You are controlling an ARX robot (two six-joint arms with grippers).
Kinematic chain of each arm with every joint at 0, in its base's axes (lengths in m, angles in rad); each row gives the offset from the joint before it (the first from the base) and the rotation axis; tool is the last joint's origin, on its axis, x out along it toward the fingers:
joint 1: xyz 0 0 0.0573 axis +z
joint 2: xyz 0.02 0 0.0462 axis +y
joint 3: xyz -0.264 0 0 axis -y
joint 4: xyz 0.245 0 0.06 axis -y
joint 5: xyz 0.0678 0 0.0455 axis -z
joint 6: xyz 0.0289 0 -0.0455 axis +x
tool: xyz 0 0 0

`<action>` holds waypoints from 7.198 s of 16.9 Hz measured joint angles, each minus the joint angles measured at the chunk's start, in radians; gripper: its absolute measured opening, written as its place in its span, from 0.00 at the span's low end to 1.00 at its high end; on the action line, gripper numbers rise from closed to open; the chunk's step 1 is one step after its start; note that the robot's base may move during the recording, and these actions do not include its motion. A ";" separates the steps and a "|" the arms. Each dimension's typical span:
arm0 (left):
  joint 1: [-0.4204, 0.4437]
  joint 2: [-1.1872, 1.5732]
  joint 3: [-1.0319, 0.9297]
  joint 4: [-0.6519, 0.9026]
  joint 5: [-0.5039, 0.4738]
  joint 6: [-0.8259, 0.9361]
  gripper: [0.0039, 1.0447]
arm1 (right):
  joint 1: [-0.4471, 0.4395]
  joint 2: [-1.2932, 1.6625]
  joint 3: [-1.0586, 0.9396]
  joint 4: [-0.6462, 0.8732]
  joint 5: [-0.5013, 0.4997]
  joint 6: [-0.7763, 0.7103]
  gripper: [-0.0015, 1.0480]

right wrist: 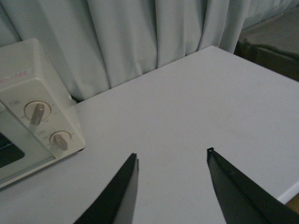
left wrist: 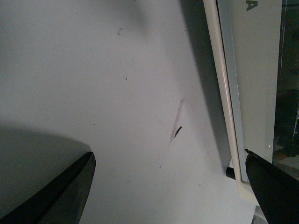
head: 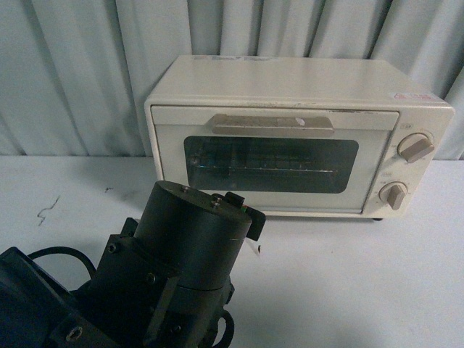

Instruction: Open oven

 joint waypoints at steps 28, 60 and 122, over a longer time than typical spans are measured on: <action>0.000 0.000 0.000 0.001 0.000 0.000 0.94 | 0.381 1.522 0.724 0.758 -0.168 -0.190 0.02; -0.003 0.000 -0.003 0.002 -0.003 0.000 0.94 | 0.546 0.769 0.206 0.188 0.312 0.063 0.17; 0.492 -0.904 -0.784 0.543 0.129 1.545 0.01 | -0.109 -0.293 -0.151 0.134 -0.543 -0.283 0.94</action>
